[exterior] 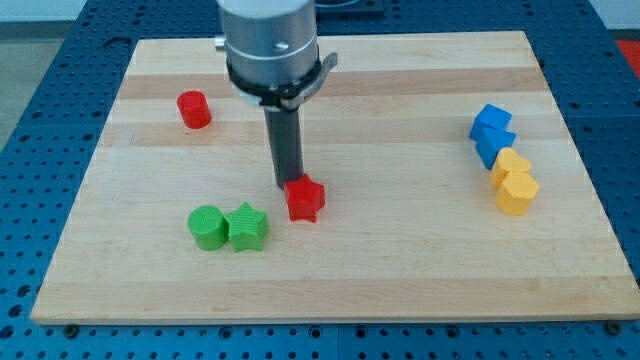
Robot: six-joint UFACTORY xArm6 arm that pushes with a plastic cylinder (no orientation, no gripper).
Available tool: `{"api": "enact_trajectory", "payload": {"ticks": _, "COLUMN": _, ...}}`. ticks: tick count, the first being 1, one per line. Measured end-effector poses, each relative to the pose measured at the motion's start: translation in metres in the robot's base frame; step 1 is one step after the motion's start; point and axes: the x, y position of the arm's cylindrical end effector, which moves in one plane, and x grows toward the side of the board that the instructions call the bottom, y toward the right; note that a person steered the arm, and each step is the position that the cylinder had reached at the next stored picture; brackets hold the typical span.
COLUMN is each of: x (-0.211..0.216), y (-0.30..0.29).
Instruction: Push red star right to the green star
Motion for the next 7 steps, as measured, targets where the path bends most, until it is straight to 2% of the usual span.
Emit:
{"api": "enact_trajectory", "payload": {"ticks": 1, "x": 0.025, "y": -0.002}}
{"api": "enact_trajectory", "payload": {"ticks": 2, "x": 0.027, "y": -0.002}}
{"api": "enact_trajectory", "payload": {"ticks": 4, "x": -0.026, "y": 0.051}}
{"api": "enact_trajectory", "payload": {"ticks": 5, "x": -0.019, "y": 0.055}}
{"api": "enact_trajectory", "payload": {"ticks": 7, "x": 0.022, "y": 0.055}}
